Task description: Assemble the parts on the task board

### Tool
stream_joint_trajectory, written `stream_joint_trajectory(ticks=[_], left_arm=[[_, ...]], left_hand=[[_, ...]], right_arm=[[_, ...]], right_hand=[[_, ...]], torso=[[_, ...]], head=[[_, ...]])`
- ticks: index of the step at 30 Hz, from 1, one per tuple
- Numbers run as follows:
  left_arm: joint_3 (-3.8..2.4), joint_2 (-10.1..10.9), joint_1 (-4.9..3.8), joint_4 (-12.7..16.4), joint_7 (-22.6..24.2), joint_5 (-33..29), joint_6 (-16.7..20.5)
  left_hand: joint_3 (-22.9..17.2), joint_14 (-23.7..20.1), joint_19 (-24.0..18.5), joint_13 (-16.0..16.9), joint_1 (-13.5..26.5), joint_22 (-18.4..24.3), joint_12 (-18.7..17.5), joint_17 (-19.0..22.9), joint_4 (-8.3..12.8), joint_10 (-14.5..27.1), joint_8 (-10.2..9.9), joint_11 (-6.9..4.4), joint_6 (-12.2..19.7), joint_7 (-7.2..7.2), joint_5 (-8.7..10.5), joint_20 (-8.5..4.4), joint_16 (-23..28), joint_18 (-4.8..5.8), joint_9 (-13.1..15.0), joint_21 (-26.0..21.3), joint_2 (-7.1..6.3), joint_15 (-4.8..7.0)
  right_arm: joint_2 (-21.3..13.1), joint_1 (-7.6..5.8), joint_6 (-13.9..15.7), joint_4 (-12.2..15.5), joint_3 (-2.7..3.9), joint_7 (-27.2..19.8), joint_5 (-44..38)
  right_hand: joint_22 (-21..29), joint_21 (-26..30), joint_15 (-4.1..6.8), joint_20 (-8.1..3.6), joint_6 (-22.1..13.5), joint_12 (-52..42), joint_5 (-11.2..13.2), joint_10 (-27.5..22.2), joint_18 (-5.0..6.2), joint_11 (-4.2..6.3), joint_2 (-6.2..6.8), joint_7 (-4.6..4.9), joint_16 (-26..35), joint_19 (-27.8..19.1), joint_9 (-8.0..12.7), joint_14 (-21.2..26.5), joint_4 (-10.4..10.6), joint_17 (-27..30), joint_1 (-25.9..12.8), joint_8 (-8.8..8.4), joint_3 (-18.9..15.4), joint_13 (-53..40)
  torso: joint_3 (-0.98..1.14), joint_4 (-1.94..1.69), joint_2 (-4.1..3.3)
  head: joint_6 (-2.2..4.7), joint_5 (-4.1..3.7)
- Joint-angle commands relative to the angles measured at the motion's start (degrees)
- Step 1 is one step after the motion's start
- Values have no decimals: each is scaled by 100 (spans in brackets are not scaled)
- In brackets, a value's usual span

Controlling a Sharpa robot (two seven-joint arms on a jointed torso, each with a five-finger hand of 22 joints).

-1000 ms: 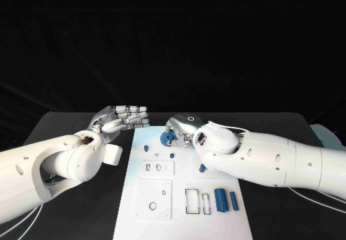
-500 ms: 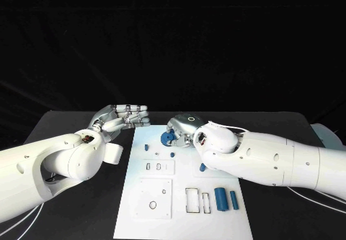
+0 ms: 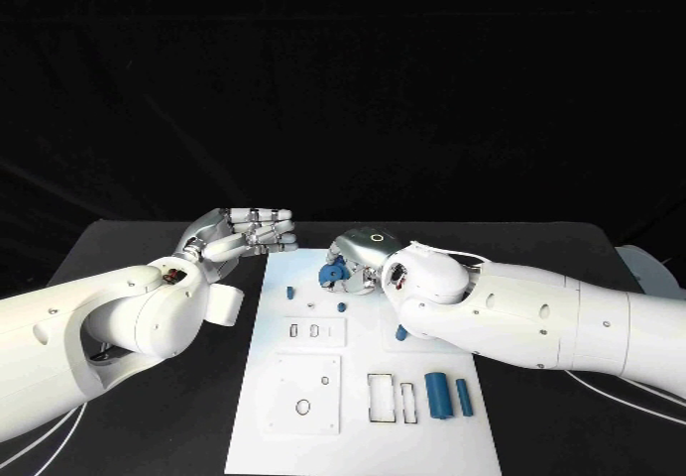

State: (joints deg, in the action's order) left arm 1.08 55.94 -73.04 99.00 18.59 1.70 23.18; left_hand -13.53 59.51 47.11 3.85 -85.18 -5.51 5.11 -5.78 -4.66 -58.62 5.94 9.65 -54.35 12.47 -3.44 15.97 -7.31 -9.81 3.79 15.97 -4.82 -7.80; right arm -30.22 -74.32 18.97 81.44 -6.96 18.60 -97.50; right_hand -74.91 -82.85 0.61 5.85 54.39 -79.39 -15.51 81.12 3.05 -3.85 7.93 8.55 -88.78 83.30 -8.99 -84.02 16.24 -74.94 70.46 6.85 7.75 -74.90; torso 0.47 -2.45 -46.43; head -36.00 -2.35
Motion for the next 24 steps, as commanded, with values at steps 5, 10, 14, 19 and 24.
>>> stream_joint_trajectory(ticks=[5,10,14,19,24], left_arm=[[-4,-12,-8,2,13,-10,-103],[-4,-11,-7,1,10,-10,-102],[-4,-11,-7,-2,9,-10,-102],[-4,-11,-7,-12,8,-10,-105],[-4,-10,-7,-24,7,-10,-106]], left_hand=[[-26,-7,-21,-2,-5,7,-18,-7,-6,6,-28,44,-6,33,-2,5,27,-73,-3,-21,22,-19],[-27,-6,-21,-2,-4,7,-20,-8,-6,7,-30,45,-5,35,-2,5,29,-73,-3,-21,23,-20],[-27,-6,-21,-2,-4,7,-20,-8,-6,7,-30,45,-5,35,-2,5,29,-73,-3,-21,23,-20],[-27,-6,-21,-2,-4,7,-20,-8,-6,7,-30,45,-5,35,-2,5,29,-73,-3,-21,23,-20],[-27,-6,-21,-2,-4,7,-20,-8,-6,7,-30,45,-5,35,-2,5,29,-73,-3,-21,23,-20]], right_arm=[[-14,3,-318,5,-4,-85,130],[-21,2,-489,-30,-5,5,217],[-32,2,-489,-56,-5,89,247],[-60,3,-383,-43,-5,137,216],[-145,7,-142,37,-4,125,165]], right_hand=[[-703,0,-33,15,165,-105,-128,92,-68,15,-96,-22,-14,34,5,-535,46,-1241,-325,-13,-53,-465],[-710,5,-30,8,181,-112,-143,92,-68,15,-171,-20,-19,36,30,-537,54,-1252,-628,-69,-116,-470],[-723,2,-34,11,188,-118,-346,91,-71,10,-197,-16,-23,43,45,-539,38,-1262,-733,-105,-192,-477],[-731,-1,-34,11,197,-122,-403,94,-72,10,-216,-16,-28,48,50,-542,28,-1273,-721,-115,-204,-482],[-749,-14,-33,11,208,-136,-459,104,-76,11,-229,-18,-32,61,55,-545,6,-1284,-654,-129,-205,-496]], torso=[[2,-1,-1],[2,-3,-2],[5,-3,0],[6,3,0],[13,9,-1]], head=[[8,1],[10,3],[10,3],[14,8],[19,16]])
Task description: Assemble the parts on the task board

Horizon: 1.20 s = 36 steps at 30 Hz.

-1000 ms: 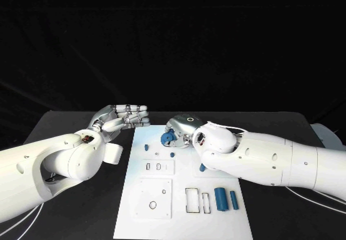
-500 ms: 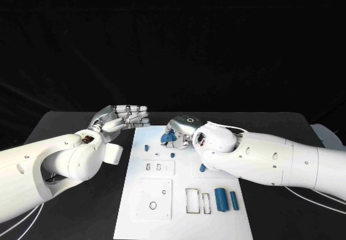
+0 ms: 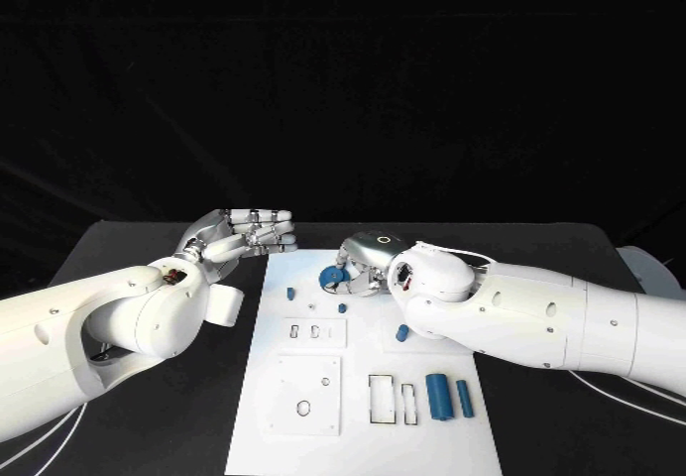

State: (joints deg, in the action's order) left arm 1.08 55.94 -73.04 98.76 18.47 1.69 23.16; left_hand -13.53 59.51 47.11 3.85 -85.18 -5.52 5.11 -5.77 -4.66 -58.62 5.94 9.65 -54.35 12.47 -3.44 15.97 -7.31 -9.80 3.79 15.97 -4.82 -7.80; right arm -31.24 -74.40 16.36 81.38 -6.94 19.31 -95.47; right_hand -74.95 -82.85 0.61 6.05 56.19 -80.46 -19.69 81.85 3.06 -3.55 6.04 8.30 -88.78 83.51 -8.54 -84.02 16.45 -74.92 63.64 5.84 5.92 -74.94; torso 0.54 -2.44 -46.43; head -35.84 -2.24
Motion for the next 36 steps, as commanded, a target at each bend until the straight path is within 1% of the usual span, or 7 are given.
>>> stream_joint_trajectory(ticks=[1,10,17,20,24,27,36], left_arm=[[-4,-9,-7,-2,18,-9,-103],[-4,19,-7,3,17,-9,-97],[-2,25,-6,-9,18,-23,-98],[-2,16,-6,-15,16,-26,-104],[-1,-19,-5,-24,14,-29,-126],[-1,-33,-5,-33,15,-29,-134],[0,-54,-3,-60,21,-30,-148]], left_hand=[[-27,-7,-21,-2,-4,8,-19,-8,-6,7,-30,45,-5,35,-2,5,29,-73,-3,-21,23,-20],[-27,-7,-21,-2,-4,8,-19,-8,-6,7,-30,45,-5,35,-2,5,29,-73,-3,-21,23,-20],[-33,-4,-20,-2,-4,11,-29,-9,-4,12,-38,49,-1,39,-2,5,37,-74,-4,-22,27,-21],[-33,-4,-20,-2,-4,11,-29,-9,-4,12,-38,49,-1,39,-2,5,37,-74,-4,-22,27,-21],[-33,-4,-20,-2,-4,11,-29,-9,-4,12,-38,49,-1,39,-2,5,37,-74,-4,-22,27,-21],[-33,-4,-20,-2,-4,11,-29,-9,-4,12,-38,49,-1,39,-2,5,37,-74,-4,-22,27,-21],[-33,-4,-20,-2,-4,11,-29,-9,-4,12,-38,49,-1,39,-2,5,37,-74,-4,-22,27,-21]], right_arm=[[-73,16,196,73,-6,38,-44],[-779,-15,943,654,61,-631,291],[-1748,-102,800,1163,89,-1495,1455],[-2053,-113,656,1142,91,-1715,1830],[-2426,-110,521,1065,86,-1923,2134],[-2559,-100,477,982,81,-2002,2175],[-2670,-28,348,682,72,-2090,2061]], right_hand=[[-754,-20,-33,-10,34,-37,-61,38,-79,-18,-40,6,-35,47,12,-546,-24,-1291,58,-32,-21,-500],[-864,-110,5,-38,226,-183,-118,176,-108,32,13,-49,-54,132,-1,-557,-125,-1336,399,2,-24,-651],[-565,211,39,-74,338,42,22,-5,-14,60,0,-67,84,-131,13,-477,-513,-1025,1098,-12,119,-433],[-506,285,35,-73,334,151,140,-90,3,54,42,-55,118,-186,29,-459,-639,-960,1286,-36,136,-331],[-536,271,11,-58,242,205,494,-123,-7,23,79,-19,110,-161,66,-469,-686,-987,1347,-111,65,-279],[-547,268,-6,-46,144,210,527,-123,-9,0,111,9,102,-153,95,-475,-733,-1008,1411,-174,32,-275],[-558,267,-29,-25,50,200,501,-114,-12,-26,135,38,85,-144,124,-485,-785,-1047,1483,-215,-16,-287]], torso=[[3,8,1],[14,33,41],[12,112,102],[19,148,125],[25,149,130],[32,165,131],[26,149,118]], head=[[7,3],[31,-28],[34,-65],[37,-59],[51,-105],[42,-98],[23,-119]])
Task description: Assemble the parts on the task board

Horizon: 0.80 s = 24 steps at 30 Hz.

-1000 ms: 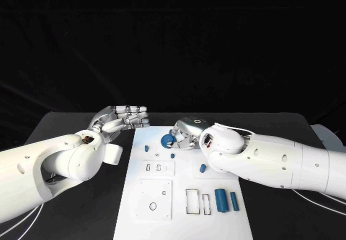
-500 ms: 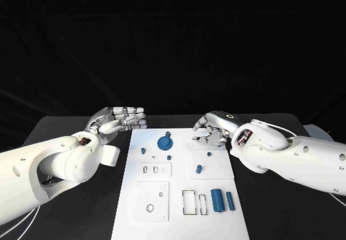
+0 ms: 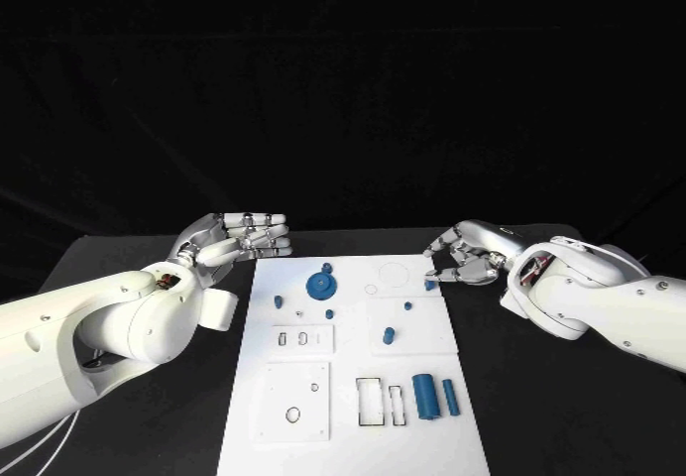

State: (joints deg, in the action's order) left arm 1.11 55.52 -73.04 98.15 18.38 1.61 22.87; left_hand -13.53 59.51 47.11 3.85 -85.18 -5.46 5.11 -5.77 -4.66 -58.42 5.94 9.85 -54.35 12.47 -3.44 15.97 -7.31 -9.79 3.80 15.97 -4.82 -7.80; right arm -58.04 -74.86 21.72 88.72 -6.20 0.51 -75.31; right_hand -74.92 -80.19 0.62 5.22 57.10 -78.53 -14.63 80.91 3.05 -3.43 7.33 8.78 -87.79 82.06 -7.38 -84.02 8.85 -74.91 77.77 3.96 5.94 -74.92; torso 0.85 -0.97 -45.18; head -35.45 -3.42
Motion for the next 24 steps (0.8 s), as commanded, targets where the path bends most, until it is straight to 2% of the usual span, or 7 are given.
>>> stream_joint_trajectory(ticks=[1,9,14,19,24], left_arm=[[-3,-10,-4,-2,31,-22,-118],[-2,-6,-4,-4,31,-22,-119],[-2,7,-4,0,32,-22,-115],[-2,7,-3,1,32,-22,-119],[-2,12,-3,1,32,-22,-116]], left_hand=[[-33,-4,-20,-2,-4,5,-29,-9,-4,-8,-38,28,0,39,-2,6,37,-74,-4,-22,27,-21],[-33,-4,-20,-2,-4,5,-29,-9,-4,-8,-38,28,0,39,-2,6,37,-74,-4,-22,27,-21],[-37,2,-17,-2,-7,7,-36,-11,2,-5,-44,29,2,38,-2,5,43,-75,-4,-21,24,-22],[-37,2,-17,-2,-7,7,-36,-11,2,-5,-44,29,2,38,-2,5,43,-75,-4,-21,24,-22],[-37,2,-17,-2,-7,7,-36,-11,2,-5,-44,29,2,38,-2,5,43,-75,-4,-21,24,-22]], right_arm=[[19,26,-200,-88,-3,-206,29],[84,95,-315,-318,-11,-176,-37],[129,181,-319,-416,-14,-154,-74],[186,226,-332,-480,-15,-135,-88],[254,304,-336,-536,-15,-118,-115]], right_hand=[[-560,2,-33,61,-55,7,-12,-21,-11,-40,9,-7,-15,1,12,-486,-30,-1050,78,-29,-24,-289],[-549,23,-43,73,-106,21,-96,-36,-6,-50,3,1,-10,-9,29,-483,-60,-1041,127,-28,-50,-276],[-552,24,-46,77,-112,18,-141,-35,-6,-52,-6,5,-14,-7,32,-485,-71,-1050,148,-23,-54,-280],[-560,16,-46,78,-114,12,-153,-31,-8,-54,-7,7,-16,0,33,-487,-73,-1055,151,-23,-56,-285],[-568,12,-49,81,-98,-1,-189,-21,-10,-56,-34,10,-21,6,32,-490,-83,-1068,174,-10,-51,-298]], torso=[[-4,3,-8],[-11,1,-10],[-4,16,-7],[-1,-5,-6],[3,9,-7]], head=[[-17,1],[-54,-3],[-78,13],[-94,3],[-112,32]])
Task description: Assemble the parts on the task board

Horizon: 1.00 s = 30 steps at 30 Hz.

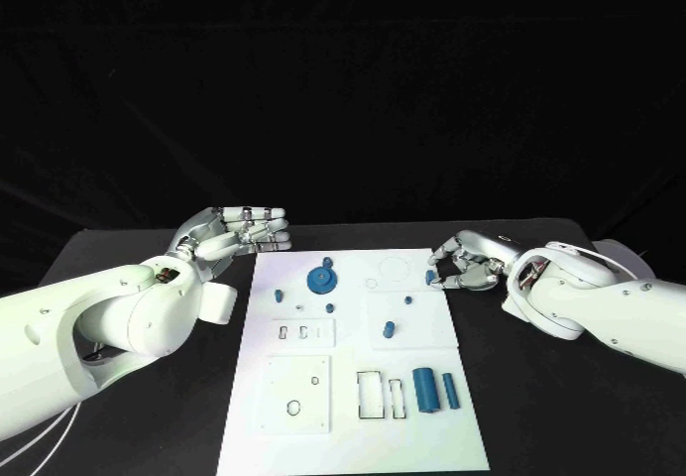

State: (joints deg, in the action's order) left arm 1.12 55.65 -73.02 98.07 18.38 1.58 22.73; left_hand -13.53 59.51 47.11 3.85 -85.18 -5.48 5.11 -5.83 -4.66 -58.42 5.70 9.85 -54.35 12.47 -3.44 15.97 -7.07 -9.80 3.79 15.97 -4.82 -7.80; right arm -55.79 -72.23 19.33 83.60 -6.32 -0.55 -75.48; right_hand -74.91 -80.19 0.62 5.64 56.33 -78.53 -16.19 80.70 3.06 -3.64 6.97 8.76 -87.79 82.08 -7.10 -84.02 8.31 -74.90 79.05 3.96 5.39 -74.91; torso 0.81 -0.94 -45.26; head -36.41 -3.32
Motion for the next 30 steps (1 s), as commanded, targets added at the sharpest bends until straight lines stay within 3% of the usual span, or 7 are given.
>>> stream_joint_trajectory(ticks=[1,23,30], left_arm=[[-4,0,-5,11,32,-19,-101],[-4,15,-5,-2,22,-19,-97],[-4,18,-5,-9,10,-19,-99]], left_hand=[[-37,1,-17,-3,-7,8,-36,-5,2,-5,-21,29,2,38,-2,5,19,-75,-4,-21,24,-22],[-37,1,-17,-3,-7,8,-36,-5,2,-5,-21,29,2,38,-2,5,19,-75,-4,-21,24,-22],[-37,1,-17,-3,-7,8,-36,-5,2,-5,-21,29,2,38,-2,5,19,-75,-4,-21,24,-22]], right_arm=[[42,58,-97,-36,-2,-10,-101],[142,131,74,-116,-1,46,-112],[150,131,238,-111,-1,-8,-62]], right_hand=[[-574,9,-50,40,-11,-9,-39,6,-12,-35,-8,12,-23,8,2,-491,-31,-1073,52,-5,7,-308],[-665,-63,3,7,368,-164,-30,133,-33,37,-265,-76,-53,83,-50,-508,-30,-1138,108,164,118,-460],[-752,-140,116,-85,685,-261,335,221,-55,170,-483,-231,-83,151,-119,-525,-131,-1204,287,360,353,-561]], torso=[[9,7,1],[12,6,8],[13,-1,6]], head=[[-18,26],[-60,20],[-64,14]])
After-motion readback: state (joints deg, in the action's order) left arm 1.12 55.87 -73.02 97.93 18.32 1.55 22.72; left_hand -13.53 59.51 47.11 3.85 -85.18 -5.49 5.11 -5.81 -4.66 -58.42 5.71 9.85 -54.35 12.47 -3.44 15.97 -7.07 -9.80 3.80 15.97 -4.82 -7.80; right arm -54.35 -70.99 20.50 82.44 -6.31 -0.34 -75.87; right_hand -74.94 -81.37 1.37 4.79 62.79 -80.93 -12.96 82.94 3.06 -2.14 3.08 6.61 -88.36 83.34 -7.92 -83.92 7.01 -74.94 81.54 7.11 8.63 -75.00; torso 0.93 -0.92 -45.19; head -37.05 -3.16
